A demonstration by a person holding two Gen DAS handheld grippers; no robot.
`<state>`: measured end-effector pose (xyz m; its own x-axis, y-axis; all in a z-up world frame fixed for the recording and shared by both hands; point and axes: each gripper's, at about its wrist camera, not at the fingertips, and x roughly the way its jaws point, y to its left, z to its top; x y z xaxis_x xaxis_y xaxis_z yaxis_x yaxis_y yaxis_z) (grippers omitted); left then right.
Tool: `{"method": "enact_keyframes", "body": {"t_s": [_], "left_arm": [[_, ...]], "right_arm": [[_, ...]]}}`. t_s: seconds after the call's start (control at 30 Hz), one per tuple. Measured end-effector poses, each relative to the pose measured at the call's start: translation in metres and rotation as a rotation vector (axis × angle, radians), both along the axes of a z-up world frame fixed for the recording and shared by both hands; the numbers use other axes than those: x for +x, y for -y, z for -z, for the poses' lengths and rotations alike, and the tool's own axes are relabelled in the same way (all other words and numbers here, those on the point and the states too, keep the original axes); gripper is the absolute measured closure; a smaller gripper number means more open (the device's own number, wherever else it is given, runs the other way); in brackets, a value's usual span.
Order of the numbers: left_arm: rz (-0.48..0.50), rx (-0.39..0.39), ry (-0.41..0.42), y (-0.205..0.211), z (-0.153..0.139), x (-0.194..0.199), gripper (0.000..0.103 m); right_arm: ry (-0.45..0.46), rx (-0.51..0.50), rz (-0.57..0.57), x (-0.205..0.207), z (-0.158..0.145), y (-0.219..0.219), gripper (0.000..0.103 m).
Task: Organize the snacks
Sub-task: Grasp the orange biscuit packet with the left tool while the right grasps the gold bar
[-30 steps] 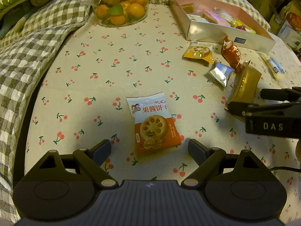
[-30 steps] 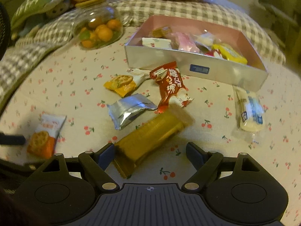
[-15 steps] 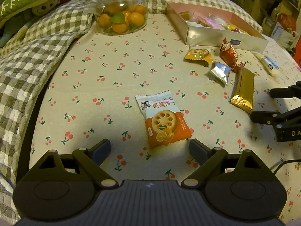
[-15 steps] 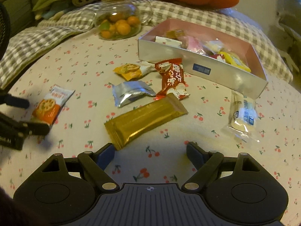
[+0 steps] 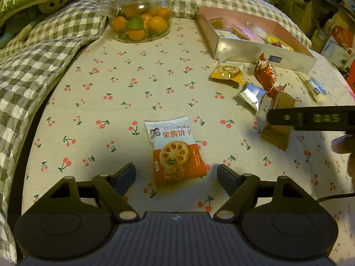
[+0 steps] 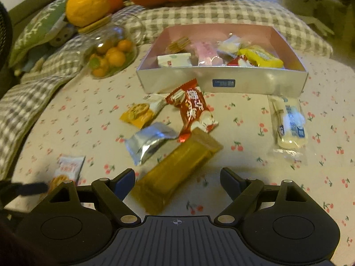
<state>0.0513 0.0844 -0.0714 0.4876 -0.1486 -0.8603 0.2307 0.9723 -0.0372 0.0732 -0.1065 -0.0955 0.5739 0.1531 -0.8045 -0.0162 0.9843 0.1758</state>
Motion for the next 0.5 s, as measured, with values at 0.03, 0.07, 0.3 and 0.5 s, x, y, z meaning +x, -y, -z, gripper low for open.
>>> {"method": "enact_keyframes", "body": {"t_s": [0.03, 0.07, 0.3, 0.5], "left_arm": [[-0.005, 0.004, 0.003, 0.0, 0.0, 0.0, 0.029], [-0.007, 0.007, 0.004, 0.001, 0.0, 0.0, 0.03], [0.015, 0.006, 0.015, -0.004, -0.002, 0.0, 0.043], [0.031, 0.001, 0.02, -0.011, -0.003, -0.004, 0.049]], "right_arm": [[0.003, -0.02, 0.013, 0.002, 0.002, -0.002, 0.018], [0.005, -0.042, 0.023, 0.004, 0.004, -0.005, 0.019], [0.032, -0.123, -0.04, -0.004, 0.005, -0.003, 0.043], [0.041, -0.088, -0.108, -0.018, 0.002, 0.021, 0.064]]}}
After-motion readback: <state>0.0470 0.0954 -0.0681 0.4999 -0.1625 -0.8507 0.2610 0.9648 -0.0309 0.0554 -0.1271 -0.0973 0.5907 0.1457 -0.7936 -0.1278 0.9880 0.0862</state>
